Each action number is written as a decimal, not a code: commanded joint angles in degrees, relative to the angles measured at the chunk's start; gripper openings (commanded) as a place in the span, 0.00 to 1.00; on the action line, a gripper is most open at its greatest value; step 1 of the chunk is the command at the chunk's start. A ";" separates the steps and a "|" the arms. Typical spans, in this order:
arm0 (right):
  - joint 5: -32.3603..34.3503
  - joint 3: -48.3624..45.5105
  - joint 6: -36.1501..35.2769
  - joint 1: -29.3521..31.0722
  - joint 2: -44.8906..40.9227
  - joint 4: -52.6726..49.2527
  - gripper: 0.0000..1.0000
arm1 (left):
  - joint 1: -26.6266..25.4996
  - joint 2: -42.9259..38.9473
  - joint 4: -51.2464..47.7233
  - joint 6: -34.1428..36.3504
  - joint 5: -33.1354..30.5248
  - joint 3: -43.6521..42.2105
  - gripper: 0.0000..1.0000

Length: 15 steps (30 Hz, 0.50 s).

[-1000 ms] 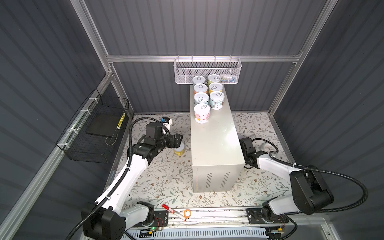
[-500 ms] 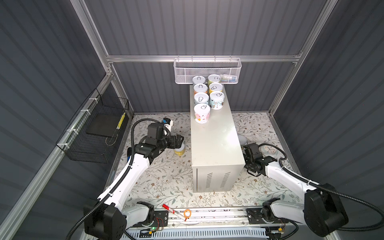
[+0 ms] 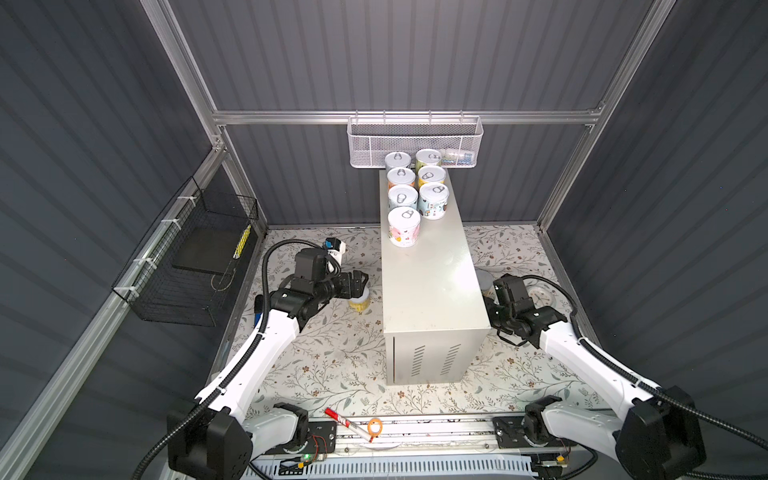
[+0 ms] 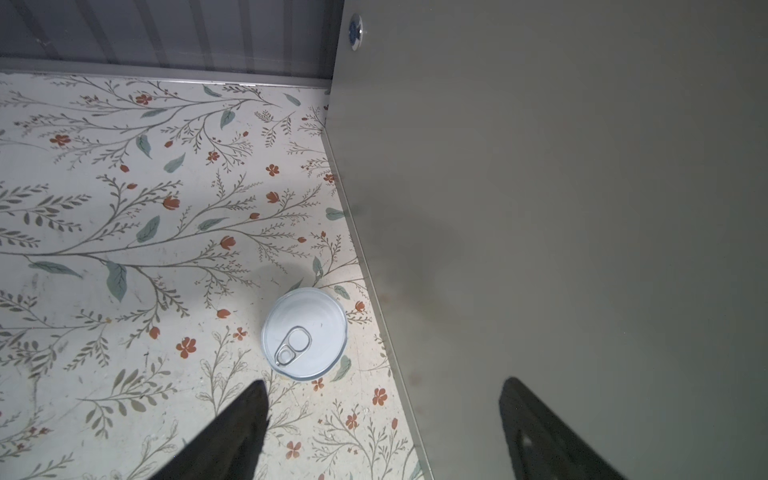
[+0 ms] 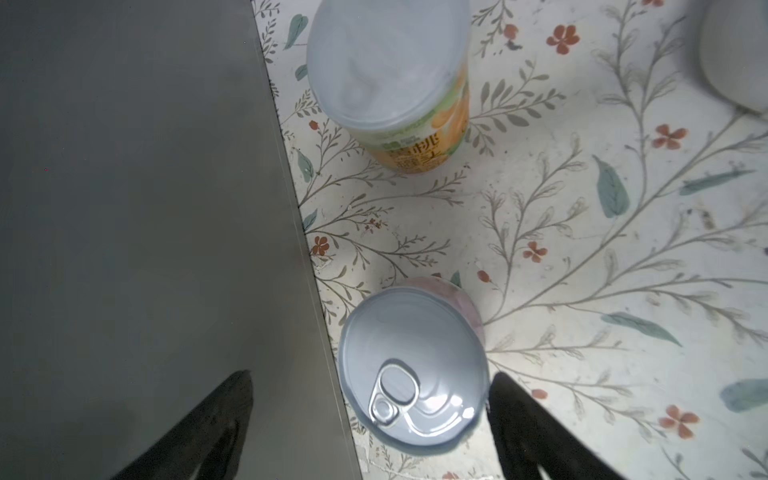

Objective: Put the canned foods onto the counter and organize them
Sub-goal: 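Close the right gripper around the pink-labelled white-lidded can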

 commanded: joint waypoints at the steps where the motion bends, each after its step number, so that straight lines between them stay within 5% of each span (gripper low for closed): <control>1: -2.32 0.20 -1.22 0.38 2.75 0.67 0.90 | 0.46 -2.02 3.20 -3.25 1.58 -2.48 0.88; 15: 0.50 -0.50 -2.97 1.23 4.27 -1.69 0.91 | 0.46 -0.01 8.83 -8.00 4.18 -7.24 0.87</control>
